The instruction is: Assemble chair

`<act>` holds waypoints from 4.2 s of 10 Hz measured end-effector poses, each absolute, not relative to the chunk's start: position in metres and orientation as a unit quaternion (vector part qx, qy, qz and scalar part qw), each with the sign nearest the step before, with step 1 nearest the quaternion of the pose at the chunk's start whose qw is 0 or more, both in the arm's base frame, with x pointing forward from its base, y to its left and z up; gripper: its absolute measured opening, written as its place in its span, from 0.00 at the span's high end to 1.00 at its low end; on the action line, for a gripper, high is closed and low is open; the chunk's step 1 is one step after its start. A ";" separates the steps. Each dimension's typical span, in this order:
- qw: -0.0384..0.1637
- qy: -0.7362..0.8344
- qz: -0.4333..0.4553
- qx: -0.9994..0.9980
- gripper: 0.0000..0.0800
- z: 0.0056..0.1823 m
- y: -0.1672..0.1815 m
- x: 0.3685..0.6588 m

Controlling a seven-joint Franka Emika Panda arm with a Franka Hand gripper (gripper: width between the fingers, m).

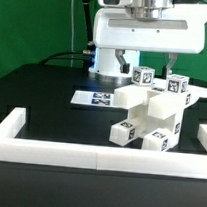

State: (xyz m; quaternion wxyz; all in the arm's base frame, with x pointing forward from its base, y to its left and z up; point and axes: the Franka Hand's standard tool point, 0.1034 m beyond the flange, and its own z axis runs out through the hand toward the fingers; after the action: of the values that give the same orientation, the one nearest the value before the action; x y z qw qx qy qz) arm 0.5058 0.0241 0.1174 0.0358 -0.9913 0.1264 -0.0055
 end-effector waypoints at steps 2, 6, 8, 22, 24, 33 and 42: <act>0.035 0.063 -0.009 -0.997 0.19 0.117 0.024 0.506; 0.023 -0.104 -0.013 -0.994 0.19 0.118 0.022 0.507; 0.018 -0.178 -0.014 -0.984 0.19 0.118 0.019 0.507; 0.030 0.228 -0.004 -0.973 0.64 0.116 0.017 0.507; 0.037 0.318 0.000 -0.947 0.64 0.116 0.018 0.507; 0.041 0.440 0.005 -0.897 0.26 0.116 0.024 0.508; 0.035 0.056 -0.011 -0.998 0.19 0.115 0.030 0.507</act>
Offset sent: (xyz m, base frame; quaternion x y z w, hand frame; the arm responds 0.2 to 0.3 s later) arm 0.0021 0.0023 -0.0004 0.0019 0.0051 -0.1479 0.9890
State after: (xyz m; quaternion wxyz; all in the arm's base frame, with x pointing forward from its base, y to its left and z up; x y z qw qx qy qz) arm 0.5071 0.0296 0.1154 0.0355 -0.9977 0.0559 -0.0109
